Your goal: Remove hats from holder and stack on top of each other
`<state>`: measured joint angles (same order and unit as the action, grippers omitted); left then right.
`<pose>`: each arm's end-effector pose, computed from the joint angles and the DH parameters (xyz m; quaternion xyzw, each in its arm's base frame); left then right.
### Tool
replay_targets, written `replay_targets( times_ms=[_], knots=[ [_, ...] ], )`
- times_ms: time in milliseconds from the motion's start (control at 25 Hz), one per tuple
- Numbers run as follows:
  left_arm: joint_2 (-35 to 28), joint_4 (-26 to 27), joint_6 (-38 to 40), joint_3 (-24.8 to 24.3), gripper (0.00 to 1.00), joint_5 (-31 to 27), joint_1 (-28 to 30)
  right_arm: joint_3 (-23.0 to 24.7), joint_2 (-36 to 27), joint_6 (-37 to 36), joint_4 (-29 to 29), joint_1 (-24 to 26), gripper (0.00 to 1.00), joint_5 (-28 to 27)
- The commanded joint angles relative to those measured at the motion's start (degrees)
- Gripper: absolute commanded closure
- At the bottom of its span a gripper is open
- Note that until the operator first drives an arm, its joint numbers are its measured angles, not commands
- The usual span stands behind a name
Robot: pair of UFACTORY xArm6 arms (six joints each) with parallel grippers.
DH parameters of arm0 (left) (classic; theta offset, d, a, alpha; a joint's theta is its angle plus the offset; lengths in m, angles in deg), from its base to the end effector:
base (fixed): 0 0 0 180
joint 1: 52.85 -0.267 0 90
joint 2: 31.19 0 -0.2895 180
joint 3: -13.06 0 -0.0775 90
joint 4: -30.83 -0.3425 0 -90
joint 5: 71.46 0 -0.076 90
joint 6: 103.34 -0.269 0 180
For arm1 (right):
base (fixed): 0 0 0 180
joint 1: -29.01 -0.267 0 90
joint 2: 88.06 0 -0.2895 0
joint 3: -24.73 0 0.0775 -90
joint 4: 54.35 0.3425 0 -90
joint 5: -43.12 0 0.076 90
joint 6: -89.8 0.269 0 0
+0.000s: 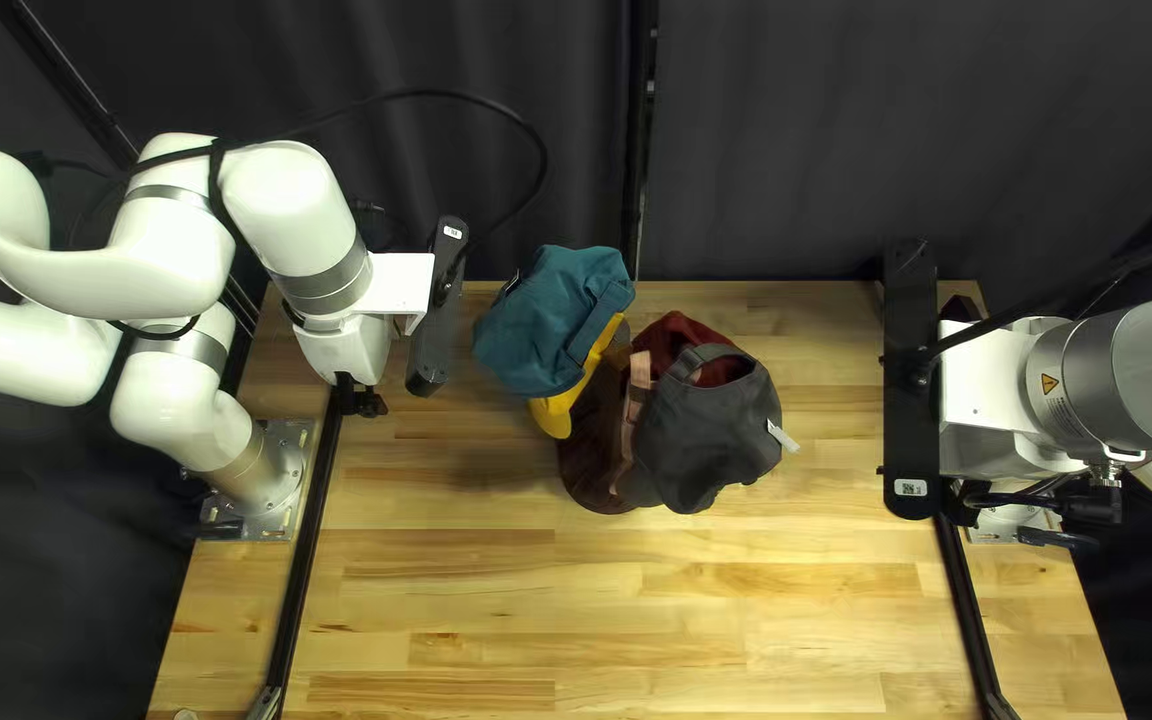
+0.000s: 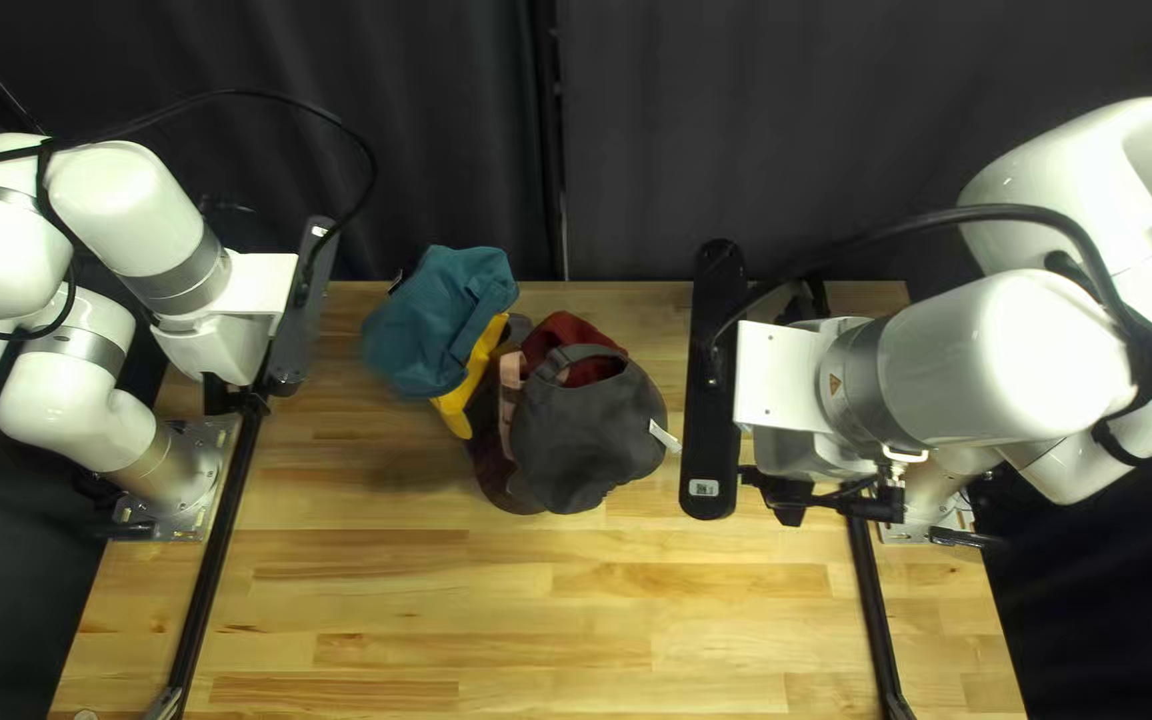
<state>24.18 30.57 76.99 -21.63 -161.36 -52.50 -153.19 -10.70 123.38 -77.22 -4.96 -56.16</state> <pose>0.2543 -0.0003 0.3134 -1.0000 0.0002 -0.0004 0.0023 0.3399 0.0989 0.4427 0.9802 -0.0308 0.1177 0.1562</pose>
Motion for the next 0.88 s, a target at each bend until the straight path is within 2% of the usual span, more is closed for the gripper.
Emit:
replay_targets(
  times_ms=[40,480,720,880],
  knots=[
    [0.0,0.0,0.0,0.0,0.0,0.0,0.0,0.0,0.0,0.0,0.0,0.0,0.0,0.0],
    [0.0,0.0,0.0,0.0,0.0,0.0,0.0,0.0,0.0,0.0,0.0,0.0,0.0,0.0],
    [0.0,0.0,0.0,0.0,0.0,0.0,0.0,-0.6,-1.2,1.0,-2.6,-1.2,0.0,-2.5],
    [0.0,0.0,0.0,0.0,0.0,0.0,0.0,-1.5,-0.8,1.3,-3.2,-0.9,0.0,-2.2]
  ],
)
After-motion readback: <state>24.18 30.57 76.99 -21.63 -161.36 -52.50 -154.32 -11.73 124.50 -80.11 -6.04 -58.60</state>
